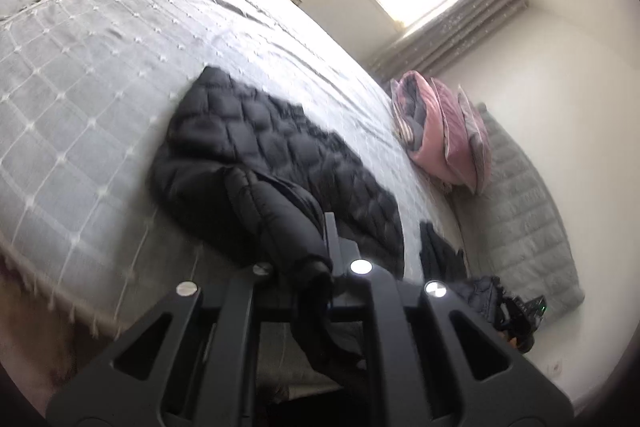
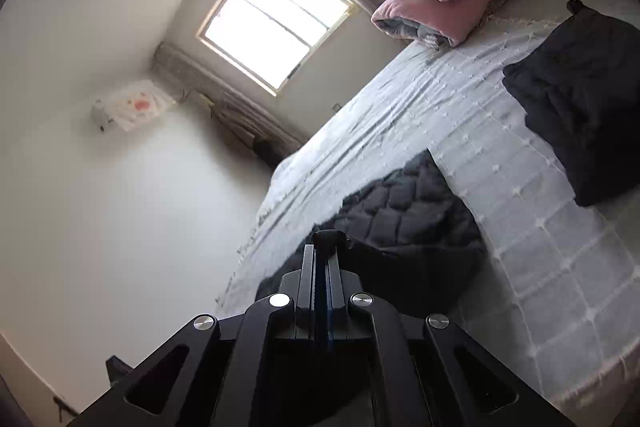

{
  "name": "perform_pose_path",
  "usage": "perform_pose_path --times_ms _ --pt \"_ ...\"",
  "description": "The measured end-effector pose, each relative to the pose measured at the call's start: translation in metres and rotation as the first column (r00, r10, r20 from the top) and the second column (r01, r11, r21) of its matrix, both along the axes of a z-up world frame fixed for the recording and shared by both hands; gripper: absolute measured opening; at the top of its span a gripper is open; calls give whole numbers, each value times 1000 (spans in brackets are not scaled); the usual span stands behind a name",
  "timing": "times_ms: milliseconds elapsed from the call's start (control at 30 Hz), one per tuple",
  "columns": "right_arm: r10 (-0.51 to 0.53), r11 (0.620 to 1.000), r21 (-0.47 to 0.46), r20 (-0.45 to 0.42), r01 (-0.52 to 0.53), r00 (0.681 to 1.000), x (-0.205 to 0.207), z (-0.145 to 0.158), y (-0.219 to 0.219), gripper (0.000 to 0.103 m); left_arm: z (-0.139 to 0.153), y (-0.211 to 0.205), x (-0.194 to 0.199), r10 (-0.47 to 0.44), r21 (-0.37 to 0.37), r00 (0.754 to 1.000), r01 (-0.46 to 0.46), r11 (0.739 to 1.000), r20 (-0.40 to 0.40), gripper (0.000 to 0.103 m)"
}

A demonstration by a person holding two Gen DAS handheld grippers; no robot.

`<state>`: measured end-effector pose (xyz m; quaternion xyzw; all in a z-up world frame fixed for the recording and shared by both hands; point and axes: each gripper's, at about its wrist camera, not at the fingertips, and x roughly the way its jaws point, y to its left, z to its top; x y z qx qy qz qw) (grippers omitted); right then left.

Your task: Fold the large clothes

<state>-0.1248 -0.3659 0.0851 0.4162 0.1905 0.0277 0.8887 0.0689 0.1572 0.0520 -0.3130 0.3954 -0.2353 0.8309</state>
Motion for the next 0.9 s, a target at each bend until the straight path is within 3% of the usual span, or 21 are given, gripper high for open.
perform_pose_path --times_ms 100,200,333,400,467,533,633,667,700,800,900 --pt "-32 999 15 7 32 999 40 0 -14 3 3 -5 43 9 -34 999 -11 999 -37 13" --pt "-40 999 23 -24 41 999 90 -7 -27 3 2 -22 94 6 22 999 -5 1000 -42 17" --pt "-195 980 -53 -105 190 975 145 -27 -47 6 -22 -23 142 49 -1 994 -49 999 -101 42" --pt "-233 972 -15 -110 233 966 157 -44 -55 9 -30 -15 157 87 -23 988 -91 996 -130 51" --pt "-258 966 -8 -108 258 960 162 -55 -60 13 -32 -9 166 145 16 981 -144 989 -126 67" --pt "-278 960 -70 -138 270 951 169 -60 -63 18 -30 -2 170 188 46 977 -184 982 -98 72" --pt "-269 957 -168 -205 237 941 180 -69 -72 35 -37 0 178 184 77 979 -178 981 -82 78" --pt "-260 955 -206 -243 212 935 187 -75 -76 54 -44 -6 183 158 105 983 -148 983 -94 78" --pt "-254 953 -234 -267 193 930 194 -80 -77 66 -54 -13 190 122 142 986 -106 984 -112 78" --pt "-204 951 -292 -336 104 919 216 -101 -76 66 -85 -30 210 88 246 978 -39 968 -191 78" --pt "-173 946 -320 -398 40 901 244 -121 -72 66 -108 -38 228 84 261 969 -20 965 -234 78"
